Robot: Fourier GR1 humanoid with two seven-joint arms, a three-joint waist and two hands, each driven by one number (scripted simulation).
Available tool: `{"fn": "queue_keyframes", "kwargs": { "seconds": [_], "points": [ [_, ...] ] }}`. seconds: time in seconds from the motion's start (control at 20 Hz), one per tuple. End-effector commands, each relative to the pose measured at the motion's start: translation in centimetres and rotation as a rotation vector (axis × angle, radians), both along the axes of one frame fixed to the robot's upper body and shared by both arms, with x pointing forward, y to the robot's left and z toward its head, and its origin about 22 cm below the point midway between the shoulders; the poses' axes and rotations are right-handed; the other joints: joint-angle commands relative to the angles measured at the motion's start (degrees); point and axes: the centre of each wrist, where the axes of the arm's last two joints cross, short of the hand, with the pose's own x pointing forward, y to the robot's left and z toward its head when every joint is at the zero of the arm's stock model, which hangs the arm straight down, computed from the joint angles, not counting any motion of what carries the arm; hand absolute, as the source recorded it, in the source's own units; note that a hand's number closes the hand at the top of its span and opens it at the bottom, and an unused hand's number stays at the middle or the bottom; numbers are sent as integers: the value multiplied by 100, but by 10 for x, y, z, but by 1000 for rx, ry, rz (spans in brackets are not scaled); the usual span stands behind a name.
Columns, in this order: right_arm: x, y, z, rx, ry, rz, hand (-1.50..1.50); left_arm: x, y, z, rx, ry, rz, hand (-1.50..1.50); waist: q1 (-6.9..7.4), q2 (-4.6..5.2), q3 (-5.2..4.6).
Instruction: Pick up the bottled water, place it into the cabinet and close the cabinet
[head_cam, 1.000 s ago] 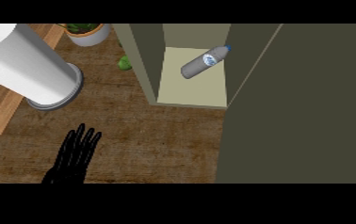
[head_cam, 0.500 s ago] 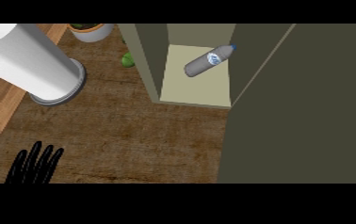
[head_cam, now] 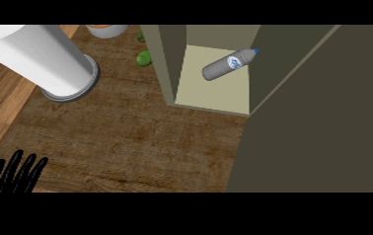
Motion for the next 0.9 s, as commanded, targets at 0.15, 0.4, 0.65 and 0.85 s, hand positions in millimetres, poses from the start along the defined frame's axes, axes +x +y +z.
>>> {"fn": "queue_keyframes", "kwargs": {
  "seconds": [0.15,0.4,0.65,0.85],
  "points": [
    [7,24,1,-91,44,89,150,4,14,8,20,-17,-25,-150,144,64,-24],
    [16,32,-5,-63,87,65,150,8,17,13,25,-25,-29,-150,152,97,-24],
    [25,32,-9,-36,133,22,150,9,18,16,7,-31,-34,-150,235,149,-16],
    [37,39,-20,15,210,20,150,18,20,24,17,-56,-42,-150,280,206,9]
  ]
}}
